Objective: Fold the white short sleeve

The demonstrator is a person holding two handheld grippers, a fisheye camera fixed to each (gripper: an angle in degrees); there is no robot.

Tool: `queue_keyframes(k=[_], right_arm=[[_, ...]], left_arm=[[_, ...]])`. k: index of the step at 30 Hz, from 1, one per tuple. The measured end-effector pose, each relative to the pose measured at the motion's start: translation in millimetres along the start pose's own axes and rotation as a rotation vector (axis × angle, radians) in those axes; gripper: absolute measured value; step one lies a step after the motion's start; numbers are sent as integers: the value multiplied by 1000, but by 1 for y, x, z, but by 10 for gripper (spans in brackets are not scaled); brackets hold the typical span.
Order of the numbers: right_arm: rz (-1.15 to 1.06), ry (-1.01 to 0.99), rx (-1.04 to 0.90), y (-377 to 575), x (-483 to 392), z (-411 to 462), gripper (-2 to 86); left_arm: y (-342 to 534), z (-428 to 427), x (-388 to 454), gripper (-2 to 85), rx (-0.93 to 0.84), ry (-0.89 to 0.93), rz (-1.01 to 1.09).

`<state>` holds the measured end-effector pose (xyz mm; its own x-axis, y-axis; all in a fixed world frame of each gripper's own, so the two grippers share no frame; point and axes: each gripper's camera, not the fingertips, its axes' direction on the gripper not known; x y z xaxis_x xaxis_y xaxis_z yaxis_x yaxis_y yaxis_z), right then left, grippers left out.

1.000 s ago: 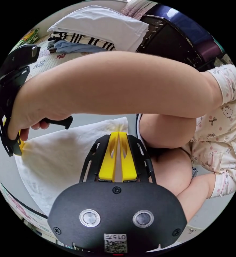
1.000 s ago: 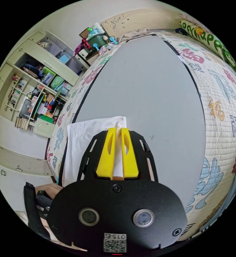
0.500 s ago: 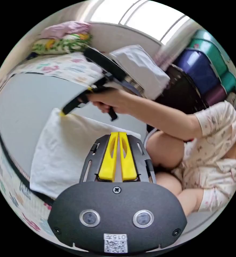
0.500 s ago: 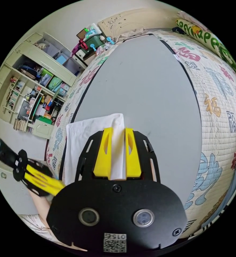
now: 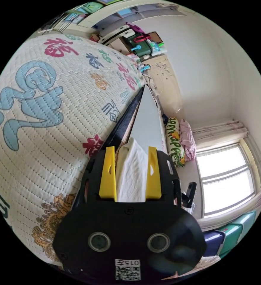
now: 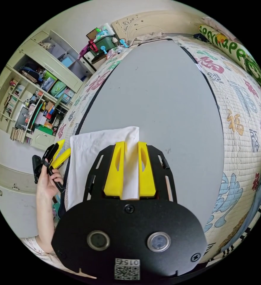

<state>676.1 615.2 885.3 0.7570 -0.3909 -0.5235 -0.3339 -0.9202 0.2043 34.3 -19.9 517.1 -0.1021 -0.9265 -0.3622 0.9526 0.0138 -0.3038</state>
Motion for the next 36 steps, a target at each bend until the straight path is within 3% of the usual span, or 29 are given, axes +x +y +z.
queue_keyframes(k=[19, 36], right_arm=[[27, -26, 47, 68, 12, 51, 87], [21, 3, 97, 191, 14, 109, 84]], left_arm=[[43, -15, -199, 112, 55, 116, -71], [16, -20, -248, 65, 10, 56, -9]])
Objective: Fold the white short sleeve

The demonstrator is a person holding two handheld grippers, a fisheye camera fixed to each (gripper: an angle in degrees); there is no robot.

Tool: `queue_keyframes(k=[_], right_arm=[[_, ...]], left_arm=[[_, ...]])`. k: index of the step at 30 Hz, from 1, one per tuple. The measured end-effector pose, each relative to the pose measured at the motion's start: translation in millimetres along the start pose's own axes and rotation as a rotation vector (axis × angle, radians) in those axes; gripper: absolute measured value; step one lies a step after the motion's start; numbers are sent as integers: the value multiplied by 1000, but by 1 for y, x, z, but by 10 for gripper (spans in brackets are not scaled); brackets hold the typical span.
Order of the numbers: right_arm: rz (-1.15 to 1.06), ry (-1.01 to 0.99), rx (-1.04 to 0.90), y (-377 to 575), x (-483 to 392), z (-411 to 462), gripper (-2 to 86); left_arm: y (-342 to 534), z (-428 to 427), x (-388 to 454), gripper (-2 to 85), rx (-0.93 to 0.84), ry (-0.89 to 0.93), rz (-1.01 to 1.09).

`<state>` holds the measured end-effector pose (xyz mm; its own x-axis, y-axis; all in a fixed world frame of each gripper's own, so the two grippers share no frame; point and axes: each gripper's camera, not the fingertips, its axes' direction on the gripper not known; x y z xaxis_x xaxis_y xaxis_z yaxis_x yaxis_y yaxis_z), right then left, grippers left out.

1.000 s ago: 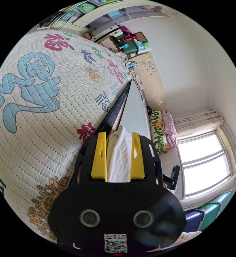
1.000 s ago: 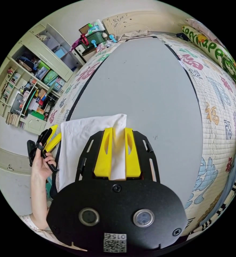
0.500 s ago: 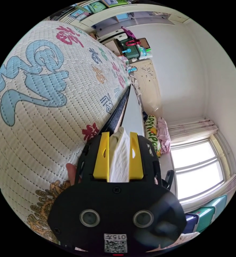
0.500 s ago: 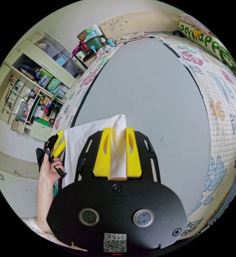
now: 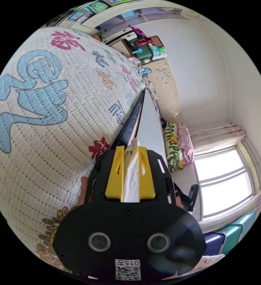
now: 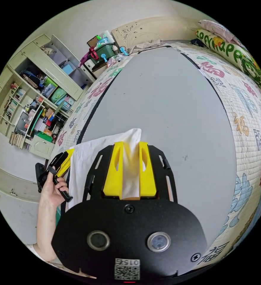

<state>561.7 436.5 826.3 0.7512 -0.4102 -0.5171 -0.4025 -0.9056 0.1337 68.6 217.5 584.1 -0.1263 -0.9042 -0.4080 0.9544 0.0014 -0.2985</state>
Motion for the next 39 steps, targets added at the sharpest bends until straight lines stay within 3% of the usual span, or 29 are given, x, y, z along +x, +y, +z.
queue_keyframes(k=[9, 15, 22, 26, 30, 39], right_arm=[[58, -117, 26, 93, 28, 8, 43], [-37, -132, 205, 171, 4, -33, 38], [-33, -370, 537, 316, 19, -164, 31], [-122, -348, 691, 423, 24, -261, 28], [-159, -341, 826, 520, 33, -330, 26], [-255, -62, 1025, 727, 52, -434, 24]], left_arm=[[-40, -27, 29, 7, -52, 34, 135], [-57, -86, 103, 1, 81, 160, 352], [-34, -182, 219, -1, 174, 465, 574], [-4, -251, 333, 0, 163, 452, 785], [27, -295, 431, 0, 130, 553, 942], [108, -317, 594, 1, -2, 747, 1131]])
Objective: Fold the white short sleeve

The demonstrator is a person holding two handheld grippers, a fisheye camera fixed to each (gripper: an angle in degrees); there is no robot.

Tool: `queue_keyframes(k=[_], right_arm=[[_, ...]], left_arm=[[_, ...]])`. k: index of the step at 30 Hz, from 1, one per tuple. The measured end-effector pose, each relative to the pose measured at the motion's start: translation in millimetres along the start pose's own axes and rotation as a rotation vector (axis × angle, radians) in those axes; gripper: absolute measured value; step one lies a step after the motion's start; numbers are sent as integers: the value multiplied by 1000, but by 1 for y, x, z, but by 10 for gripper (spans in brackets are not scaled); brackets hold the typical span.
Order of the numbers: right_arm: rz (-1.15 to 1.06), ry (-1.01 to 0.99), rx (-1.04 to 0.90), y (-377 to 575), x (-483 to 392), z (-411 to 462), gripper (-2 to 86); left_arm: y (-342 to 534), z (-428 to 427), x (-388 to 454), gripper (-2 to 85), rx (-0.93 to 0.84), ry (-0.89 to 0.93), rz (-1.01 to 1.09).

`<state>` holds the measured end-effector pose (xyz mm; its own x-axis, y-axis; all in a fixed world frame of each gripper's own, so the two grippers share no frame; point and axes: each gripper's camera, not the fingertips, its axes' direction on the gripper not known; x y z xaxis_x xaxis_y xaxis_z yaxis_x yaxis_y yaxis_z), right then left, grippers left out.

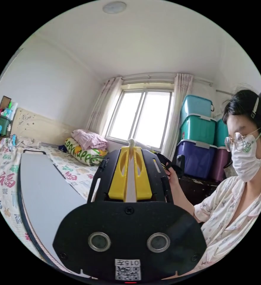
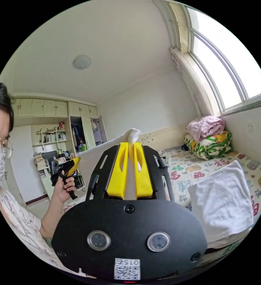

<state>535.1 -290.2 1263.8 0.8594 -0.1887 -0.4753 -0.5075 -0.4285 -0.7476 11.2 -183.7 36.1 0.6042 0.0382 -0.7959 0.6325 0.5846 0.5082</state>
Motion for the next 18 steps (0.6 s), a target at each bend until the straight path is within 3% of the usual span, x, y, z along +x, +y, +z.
queue_keyframes(k=[5, 10, 14, 18], right_arm=[[-140, 166, 42, 17, 1, -86, 24], [-198, 260, 58, 36, 28, -105, 25], [-225, 370, 38, 60, 83, -60, 26], [-175, 414, -38, 82, 175, 31, 28]], left_arm=[[-39, 80, 38, 1, -33, 100, 33], [-66, 168, 49, 2, -50, 209, 25], [-78, 247, 36, 2, -71, 269, -27], [-86, 333, 6, 5, -131, 163, -64]])
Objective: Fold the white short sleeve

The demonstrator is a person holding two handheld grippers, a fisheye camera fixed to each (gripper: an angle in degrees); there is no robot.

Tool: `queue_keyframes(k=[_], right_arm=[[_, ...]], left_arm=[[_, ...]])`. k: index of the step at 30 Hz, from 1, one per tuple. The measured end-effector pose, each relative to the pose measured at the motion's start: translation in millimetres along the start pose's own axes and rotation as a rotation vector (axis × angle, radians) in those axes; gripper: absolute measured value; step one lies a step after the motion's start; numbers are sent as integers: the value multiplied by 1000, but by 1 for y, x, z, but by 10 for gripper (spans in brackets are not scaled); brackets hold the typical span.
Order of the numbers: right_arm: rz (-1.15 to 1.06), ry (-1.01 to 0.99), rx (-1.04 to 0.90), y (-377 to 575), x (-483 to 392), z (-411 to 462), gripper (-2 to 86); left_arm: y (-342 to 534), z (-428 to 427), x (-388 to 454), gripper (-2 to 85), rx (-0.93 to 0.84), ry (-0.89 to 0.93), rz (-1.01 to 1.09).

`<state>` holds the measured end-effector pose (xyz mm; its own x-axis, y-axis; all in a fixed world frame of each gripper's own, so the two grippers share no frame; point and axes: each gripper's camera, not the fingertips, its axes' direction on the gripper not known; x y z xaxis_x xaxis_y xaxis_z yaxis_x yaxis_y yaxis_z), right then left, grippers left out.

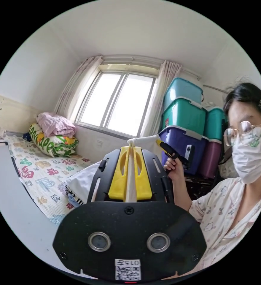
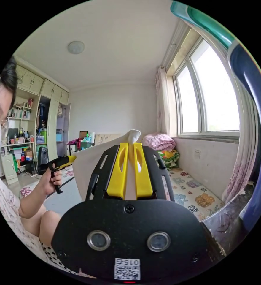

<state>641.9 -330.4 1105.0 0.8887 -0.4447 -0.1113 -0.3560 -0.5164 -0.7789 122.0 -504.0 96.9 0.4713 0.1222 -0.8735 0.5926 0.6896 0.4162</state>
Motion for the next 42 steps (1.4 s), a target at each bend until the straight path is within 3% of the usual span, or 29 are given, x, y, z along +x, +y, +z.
queue_keyframes(k=[5, 9, 12, 17, 20, 25, 30, 33, 36, 39, 42], right_arm=[[114, 94, -322, 43, 94, 288, 36], [152, 330, -456, 84, 119, 440, 22], [-79, 348, -480, 112, 78, 521, 4], [-306, 763, -622, 234, 68, 700, -5], [-510, 1006, -521, 295, 58, 749, -8], [-446, 932, -537, 296, 90, 771, -10], [-464, 898, -569, 284, 102, 774, -10], [-361, 843, -522, 241, 108, 738, -10], [-217, 646, -394, 181, 86, 663, -10], [-155, 318, -270, 138, 30, 568, -10], [-107, 3, -158, 119, -34, 468, -10]], left_arm=[[-16, 118, -101, 17, -118, -146, -159], [-11, 202, -157, 80, -237, -366, -238], [-13, 227, -142, 84, -203, -296, -181], [-3, 291, -146, 72, -362, -250, -152], [-4, 303, -149, 82, -465, -157, -148], [-49, 235, -86, 85, -351, -283, 40], [-80, 93, 17, 79, -193, -396, 227], [-64, -4, 75, 41, -65, -471, 260], [-24, -103, 123, 2, 85, -557, 235], [16, -199, 167, -6, 208, -653, 205], [46, -279, 221, -8, 188, -858, 250]])
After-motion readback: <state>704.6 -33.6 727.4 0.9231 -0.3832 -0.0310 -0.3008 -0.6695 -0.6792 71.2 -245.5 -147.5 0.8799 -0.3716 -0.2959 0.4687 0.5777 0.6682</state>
